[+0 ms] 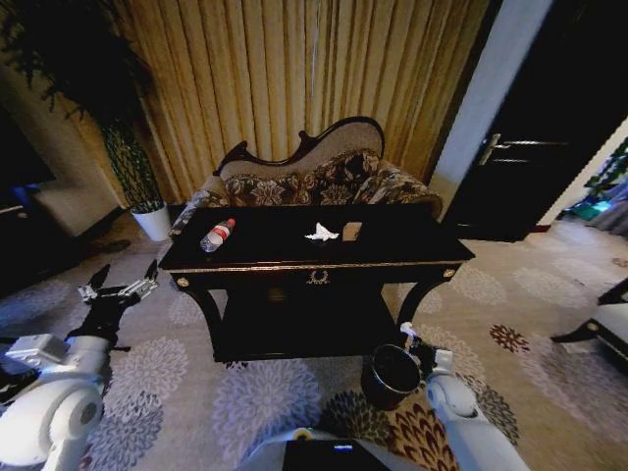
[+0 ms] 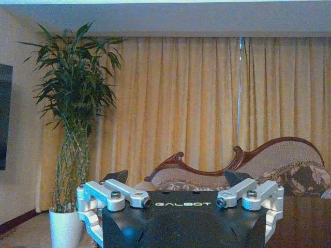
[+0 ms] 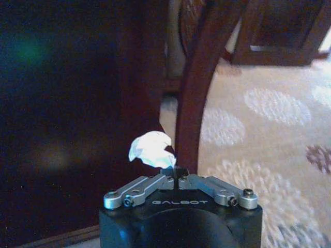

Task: Move to the front of the table and place the trash on the table into the trash bin.

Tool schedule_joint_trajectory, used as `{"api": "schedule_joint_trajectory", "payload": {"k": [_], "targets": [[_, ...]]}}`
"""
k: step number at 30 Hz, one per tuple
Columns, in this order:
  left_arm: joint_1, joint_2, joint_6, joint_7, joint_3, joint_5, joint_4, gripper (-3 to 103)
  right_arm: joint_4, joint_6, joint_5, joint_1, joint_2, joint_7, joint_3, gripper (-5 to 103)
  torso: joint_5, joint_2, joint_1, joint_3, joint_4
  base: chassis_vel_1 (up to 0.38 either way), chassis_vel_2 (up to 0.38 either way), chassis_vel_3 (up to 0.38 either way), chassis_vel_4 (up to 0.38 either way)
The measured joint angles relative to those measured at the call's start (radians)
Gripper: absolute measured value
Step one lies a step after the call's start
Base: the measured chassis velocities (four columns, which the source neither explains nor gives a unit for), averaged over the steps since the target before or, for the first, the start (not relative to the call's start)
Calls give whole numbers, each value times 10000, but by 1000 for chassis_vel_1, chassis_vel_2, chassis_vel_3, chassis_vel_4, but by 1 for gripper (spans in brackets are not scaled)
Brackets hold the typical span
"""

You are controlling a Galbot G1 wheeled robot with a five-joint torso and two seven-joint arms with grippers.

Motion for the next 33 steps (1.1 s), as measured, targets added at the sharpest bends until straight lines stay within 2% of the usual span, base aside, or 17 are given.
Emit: {"api": "schedule_joint_trajectory", "payload": {"k": [9,11,13,14,15,17,18,19,20,22,23,25,28,29,31,32,33], "targets": [[49,-17,-27,2,-45,-22,-24,100,-1462,-12,-199,407,20,49,-185,0,0,0,0,0,-1,0,0,0,0],[81,-48,-56,3,-36,-14,-52,100,-1765,-11,-305,440,40,65,-174,8,1,0,0,0,0,0,0,0,0],[83,-48,-58,5,-36,-13,-62,100,-1801,-5,-309,440,40,72,-155,8,1,0,0,0,-1,0,0,0,0],[81,-47,-59,8,-33,-12,-79,100,-1807,15,-310,430,40,80,-125,19,0,0,0,0,0,0,0,0,0],[73,-43,-60,9,-27,-10,-93,100,-1782,23,-309,410,39,86,-106,25,0,0,0,0,0,0,0,0,0],[70,-43,-60,10,-22,-10,-101,100,-1754,27,-308,396,39,87,-97,25,0,0,0,0,-1,0,0,0,0],[66,-42,-60,12,-7,-8,-129,100,-1660,35,-302,365,41,93,-72,30,-1,0,0,-1,-1,0,0,0,0],[66,-42,-60,12,-7,-8,-129,100,-1660,35,-302,365,41,93,-72,30,-1,0,0,-1,-1,0,0,0,0],[66,-45,-60,14,1,-5,-144,100,-1603,37,-292,354,50,98,-53,41,0,0,0,-1,0,0,0,0,0],[67,-47,-59,14,1,-4,-153,100,-1580,37,-288,349,54,100,-38,41,0,0,0,0,0,0,0,0,0],[80,-47,-60,15,-6,-3,-174,100,-1520,39,-280,340,56,104,-15,51,0,0,0,-1,0,0,0,0,0],[87,-45,-60,16,-21,-3,-176,100,-1496,39,-277,334,56,105,-12,51,-1,0,0,0,-1,0,0,0,0],[102,-32,-89,16,-58,-3,-177,100,-1385,39,-247,296,36,107,0,68,-1,0,0,-1,-1,0,0,0,0],[102,-32,-89,16,-58,-3,-177,100,-1385,39,-247,296,36,107,0,68,-1,0,0,-1,-1,0,0,0,0],[127,-33,-112,16,-62,-4,-179,100,-1383,39,-207,295,28,107,15,80,0,0,0,-1,0,0,0,0,0],[127,-33,-112,16,-62,-4,-179,100,-1383,39,-207,295,28,107,15,80,0,0,0,-1,0,0,0,0,0],[136,-33,-115,17,-62,-3,-188,100,-1390,39,-196,294,21,106,24,85,0,0,0,0,0,0,0,0,0]]}}
